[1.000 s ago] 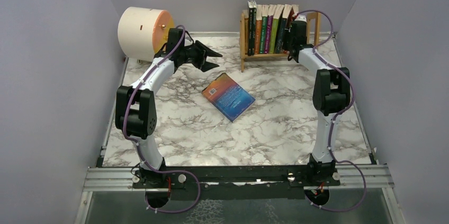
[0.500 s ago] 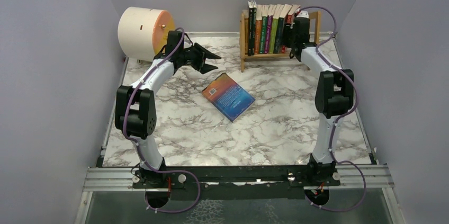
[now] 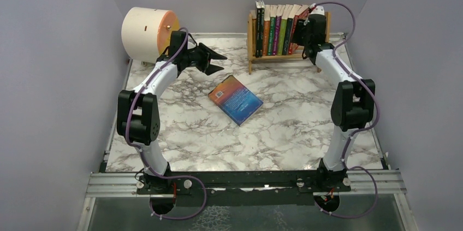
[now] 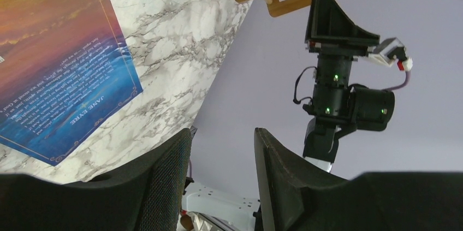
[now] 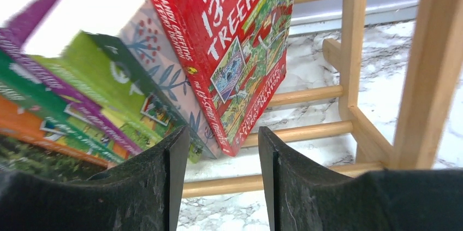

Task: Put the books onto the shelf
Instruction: Place the book on the shelf.

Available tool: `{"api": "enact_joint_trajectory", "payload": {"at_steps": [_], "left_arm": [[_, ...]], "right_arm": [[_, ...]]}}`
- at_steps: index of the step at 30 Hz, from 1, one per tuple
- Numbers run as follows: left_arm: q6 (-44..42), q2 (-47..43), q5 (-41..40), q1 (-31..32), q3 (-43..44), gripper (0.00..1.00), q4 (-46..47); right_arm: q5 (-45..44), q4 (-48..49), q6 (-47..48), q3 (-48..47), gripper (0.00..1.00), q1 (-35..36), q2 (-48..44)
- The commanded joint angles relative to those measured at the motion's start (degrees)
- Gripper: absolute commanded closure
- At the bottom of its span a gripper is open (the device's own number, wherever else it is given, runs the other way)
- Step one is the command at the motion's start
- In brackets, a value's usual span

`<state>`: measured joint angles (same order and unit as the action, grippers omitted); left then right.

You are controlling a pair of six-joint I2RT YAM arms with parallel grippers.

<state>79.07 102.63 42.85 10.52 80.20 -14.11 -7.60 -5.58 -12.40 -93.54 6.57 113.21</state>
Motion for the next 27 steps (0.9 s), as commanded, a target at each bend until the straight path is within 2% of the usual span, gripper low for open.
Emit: {"api": "enact_joint_trajectory", "payload": {"at_steps": [1, 3, 5, 6, 9, 13, 16, 22, 27], "left_arm": [[-0.4, -2.7, 1.2, -1.3, -1.0, 0.60, 0.9], [-0.6, -2.7, 1.6, -1.9, -1.4, 0.57, 0.8], [-0.5, -2.5, 1.9, -2.5, -2.0, 0.48, 0.7], [-0.5, -2.3, 2.3, -2.7, -2.3, 0.47, 0.8], [-0.9, -1.9, 2.6, -2.9, -3.6, 0.46, 0.8], [-3.0, -2.3, 1.2, -3.2, -4.8, 0.44, -1.4], [-4.3, -2.9, 0.6, -3.4, -6.0, 0.41, -2.3], [-8.5, -4.8, -2.1, -3.7, -9.3, 0.41, -3.9], [-13.4, -8.5, -7.4, -3.7, -10.9, 0.42, -5.3]], "right_arm": [[-0.1, 0.8, -0.4, 2.3, 0.51, 0.1, -7.6], [0.7, 0.8, 0.1, 3.7, 0.51, 0.2, -10.6], [1.3, -0.3, 2.3, 4.3, 0.51, 1.6, -13.3], [1.0, -1.3, 4.0, 4.2, 0.51, 2.8, -14.3], [1.1, -6.0, 8.6, 2.7, 0.42, 8.2, -15.6], [1.4, -10.6, 12.1, 2.8, 0.42, 16.6, -15.9], [3.5, -10.0, 11.4, 6.5, 0.42, 21.2, -17.2], [8.0, -10.2, 9.5, 14.3, 0.42, 26.0, -19.7], [8.7, -11.0, 6.3, 20.9, 0.42, 27.5, -20.8]]}}
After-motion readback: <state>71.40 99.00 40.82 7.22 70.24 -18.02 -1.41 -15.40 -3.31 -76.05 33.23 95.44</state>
